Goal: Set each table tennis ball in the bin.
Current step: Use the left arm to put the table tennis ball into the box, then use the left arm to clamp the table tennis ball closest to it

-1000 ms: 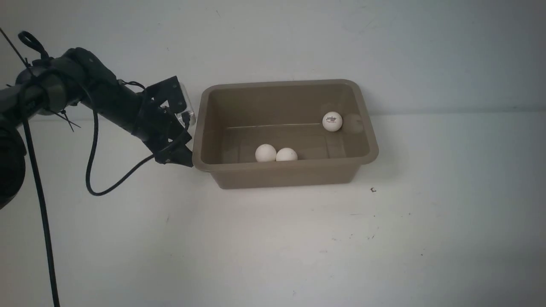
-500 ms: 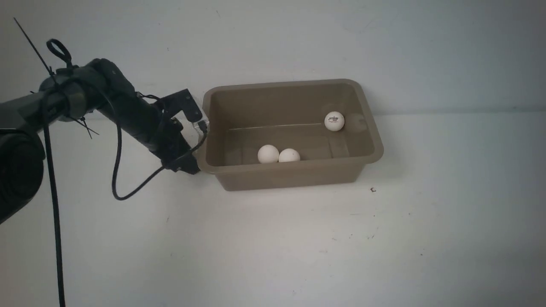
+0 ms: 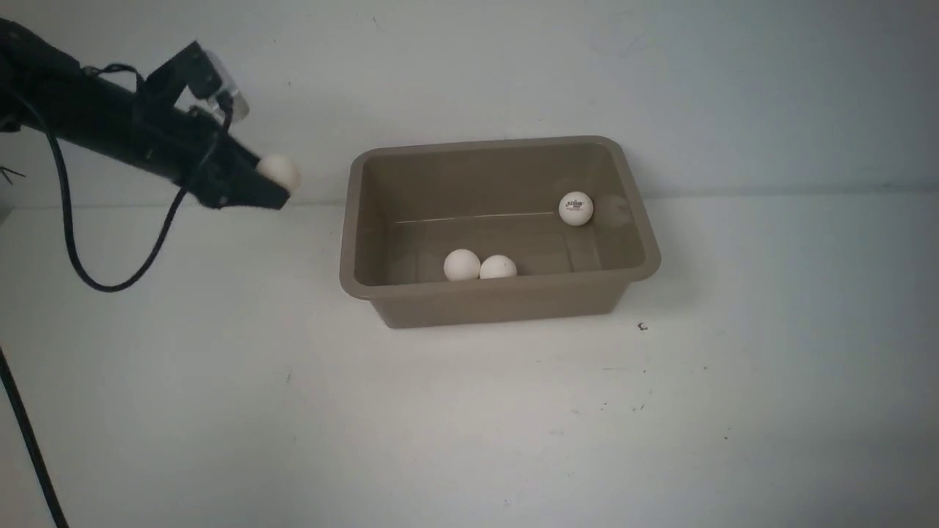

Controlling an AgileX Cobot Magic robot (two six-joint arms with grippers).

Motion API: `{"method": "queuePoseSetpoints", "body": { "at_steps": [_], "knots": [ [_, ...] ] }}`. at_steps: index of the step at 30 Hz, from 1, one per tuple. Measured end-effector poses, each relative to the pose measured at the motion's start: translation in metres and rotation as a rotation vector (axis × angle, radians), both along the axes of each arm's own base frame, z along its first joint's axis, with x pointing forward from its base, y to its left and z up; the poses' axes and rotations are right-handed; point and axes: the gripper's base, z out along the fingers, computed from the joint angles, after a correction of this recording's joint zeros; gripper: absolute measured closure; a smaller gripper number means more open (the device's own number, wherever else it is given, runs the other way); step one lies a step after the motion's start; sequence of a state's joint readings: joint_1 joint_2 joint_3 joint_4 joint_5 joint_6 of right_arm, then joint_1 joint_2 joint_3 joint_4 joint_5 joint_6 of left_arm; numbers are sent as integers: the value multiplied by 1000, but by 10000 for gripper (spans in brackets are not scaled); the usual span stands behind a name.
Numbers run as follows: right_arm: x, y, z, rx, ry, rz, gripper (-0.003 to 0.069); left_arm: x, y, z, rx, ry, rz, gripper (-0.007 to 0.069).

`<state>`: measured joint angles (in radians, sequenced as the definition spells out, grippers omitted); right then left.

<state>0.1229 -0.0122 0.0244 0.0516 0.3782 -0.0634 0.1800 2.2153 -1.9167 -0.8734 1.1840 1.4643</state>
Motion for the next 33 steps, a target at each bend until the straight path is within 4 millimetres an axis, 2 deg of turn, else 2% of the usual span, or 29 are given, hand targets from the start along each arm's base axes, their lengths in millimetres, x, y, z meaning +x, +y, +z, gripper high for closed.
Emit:
{"method": "queuePoseSetpoints", "body": {
  "at_steps": [2,4,5,8,9,13,14,16,17,19,21,23,28,31,33],
  "knots": [
    [0,0,0,0,0,0,676,1,-11,4,-49,-21,-28,279],
    [0,0,0,0,0,0,676,1,-38,6,-79,-34,-84,279],
    [0,0,0,0,0,0,676,1,-41,6,-79,-34,-89,279],
    [0,0,0,0,0,0,676,6,-88,-2,-35,-75,-128,279],
    [0,0,0,0,0,0,676,7,-89,-3,-34,-77,-128,279],
    [0,0,0,0,0,0,676,11,-117,-20,8,-110,-162,279],
    [0,0,0,0,0,0,676,11,-124,-27,21,-103,-168,263],
    [0,0,0,0,0,0,676,12,-133,-36,45,-85,-159,169],
    [0,0,0,0,0,0,676,12,-134,-36,47,-84,-157,169],
    [0,0,0,0,0,0,676,13,-136,-37,46,-54,-100,86],
    [0,0,0,0,0,0,676,16,-132,-32,44,-42,-26,45],
    [0,0,0,0,0,0,676,17,-118,-23,60,-51,21,43],
    [0,0,0,0,0,0,676,11,-39,7,132,-82,71,99],
    [0,0,0,0,0,0,676,5,2,7,201,-134,6,113],
    [0,0,0,0,0,0,676,5,19,3,223,-161,-17,113]
  ]
}}
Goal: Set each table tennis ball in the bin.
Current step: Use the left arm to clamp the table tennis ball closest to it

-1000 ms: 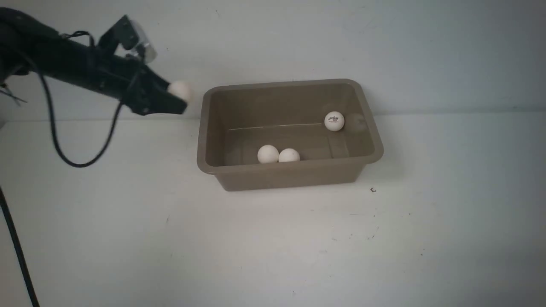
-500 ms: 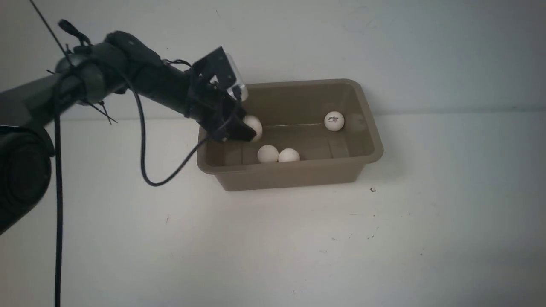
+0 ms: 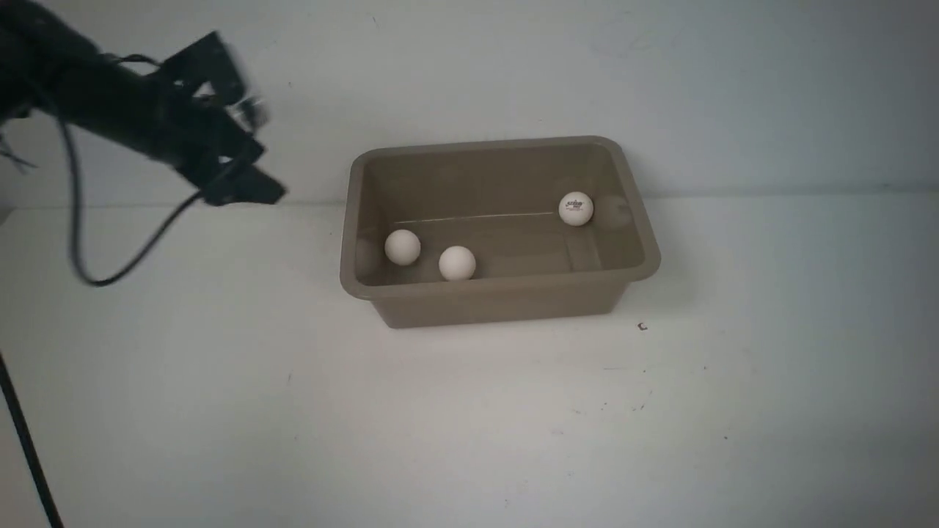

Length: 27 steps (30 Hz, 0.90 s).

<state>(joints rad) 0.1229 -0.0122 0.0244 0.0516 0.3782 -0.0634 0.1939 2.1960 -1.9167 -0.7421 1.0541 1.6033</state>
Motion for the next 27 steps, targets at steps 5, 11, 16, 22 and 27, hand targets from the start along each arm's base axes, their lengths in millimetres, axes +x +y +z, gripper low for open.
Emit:
{"method": "queuePoseSetpoints", "body": {
  "at_steps": [5,11,16,22,27],
  "knots": [
    [0,0,0,0,0,0,676,10,9,-25,-78,-71,-62,113],
    [0,0,0,0,0,0,676,23,-17,-78,-111,-47,-125,115],
    [0,0,0,0,0,0,676,29,-35,-106,-122,-48,-155,115],
    [0,0,0,0,0,0,676,36,-50,-103,-157,-98,-111,115],
    [0,0,0,0,0,0,676,39,-60,-106,-157,-107,-100,115]
  ]
}}
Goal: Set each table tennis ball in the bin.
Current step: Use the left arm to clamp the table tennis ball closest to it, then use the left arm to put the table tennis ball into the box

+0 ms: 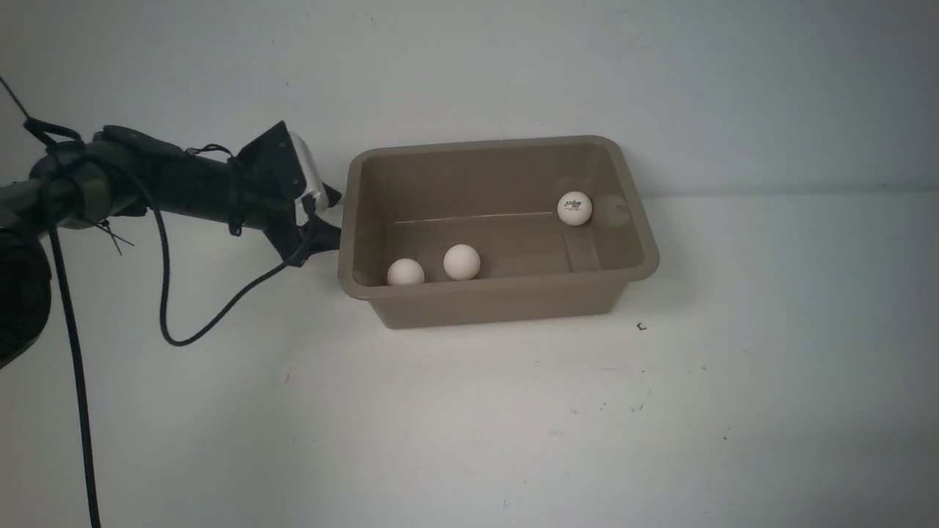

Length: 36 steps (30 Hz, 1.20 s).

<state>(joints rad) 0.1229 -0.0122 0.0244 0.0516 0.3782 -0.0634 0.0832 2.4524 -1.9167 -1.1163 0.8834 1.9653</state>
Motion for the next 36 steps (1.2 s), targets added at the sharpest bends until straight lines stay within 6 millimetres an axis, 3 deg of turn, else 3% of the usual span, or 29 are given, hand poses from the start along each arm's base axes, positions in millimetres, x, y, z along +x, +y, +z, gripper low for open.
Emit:
{"method": "queuePoseSetpoints", "body": {
  "at_steps": [8,11,12,17,20,24,26,29,31,32,34,35,36],
  "knots": [
    [0,0,0,0,0,0,676,2,-11,-14,11,16,7,139],
    [0,0,0,0,0,0,676,4,-10,-16,7,29,55,296],
    [0,0,0,0,0,0,676,5,-7,-14,3,32,73,295],
    [0,0,0,0,0,0,676,0,24,2,32,53,97,288],
    [0,0,0,0,0,0,676,-12,69,30,8,82,139,288],
    [0,0,0,0,0,0,676,-21,89,56,-86,63,132,288],
    [0,0,0,0,0,0,676,-27,78,78,-214,24,49,288],
    [0,0,0,0,0,0,676,-25,58,87,-272,2,5,288],
    [0,0,0,0,0,0,676,-24,29,88,-277,4,-52,288],
    [0,0,0,0,0,0,676,-24,0,86,-257,13,-108,288],
    [0,0,0,0,0,0,676,-23,-12,84,-232,13,-116,288],
    [0,0,0,0,0,0,676,-21,-37,80,-173,-3,-126,288],
    [0,0,0,0,0,0,676,-21,-42,79,-161,-4,-133,288]
  ]
}}
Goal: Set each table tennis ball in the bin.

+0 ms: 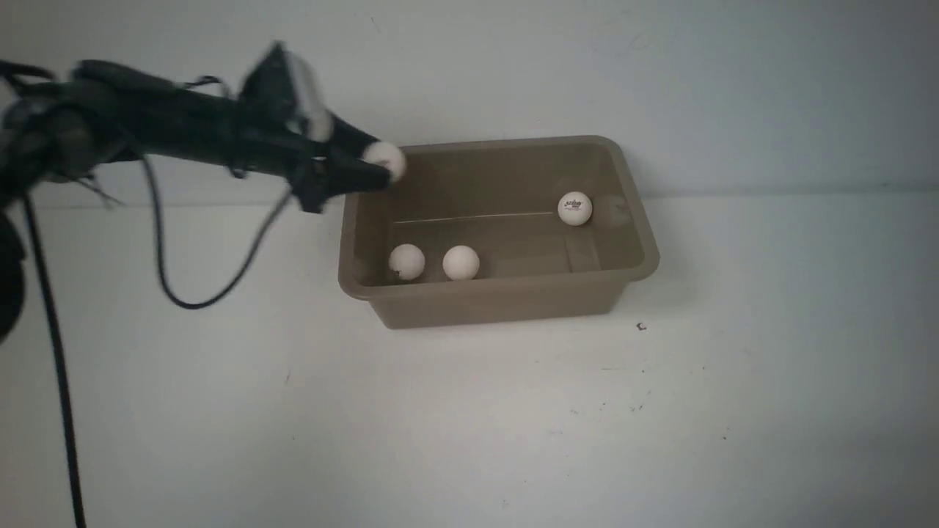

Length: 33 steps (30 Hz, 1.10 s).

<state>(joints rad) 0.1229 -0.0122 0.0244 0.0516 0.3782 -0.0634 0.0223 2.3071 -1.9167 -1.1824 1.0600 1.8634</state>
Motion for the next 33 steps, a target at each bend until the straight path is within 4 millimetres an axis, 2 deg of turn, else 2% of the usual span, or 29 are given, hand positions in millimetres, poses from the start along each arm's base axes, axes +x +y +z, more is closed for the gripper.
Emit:
{"method": "queuePoseSetpoints", "body": {
  "at_steps": [2,5,7,10,14,17,19,20,21,22,25,28,33],
  "knots": [
    [0,0,0,0,0,0,676,1,-18,-5,79,-27,-3,288],
    [0,0,0,0,0,0,676,0,-31,-12,172,-18,-1,265],
    [0,0,0,0,0,0,676,0,-33,-14,178,20,23,206],
    [0,0,0,0,0,0,676,0,-33,-10,124,121,114,61],
    [0,0,0,0,0,0,676,-1,-29,10,89,132,192,19],
    [0,0,0,0,0,0,676,-3,-19,50,56,46,282,22],
    [0,0,0,0,0,0,676,-12,-10,93,-18,-30,334,47],
    [0,0,0,0,0,0,676,-15,-8,102,-34,-43,339,50],
    [0,0,0,0,0,0,676,-15,-8,102,-40,-42,340,53],
    [0,0,0,0,0,0,676,-23,-5,125,-107,-68,351,62],
    [0,0,0,0,0,0,676,-41,-9,163,-268,-74,306,73],
    [0,0,0,0,0,0,676,-53,-18,177,-384,-29,209,73],
    [0,0,0,0,0,0,676,-63,-30,183,-462,22,90,73]
  ]
}}
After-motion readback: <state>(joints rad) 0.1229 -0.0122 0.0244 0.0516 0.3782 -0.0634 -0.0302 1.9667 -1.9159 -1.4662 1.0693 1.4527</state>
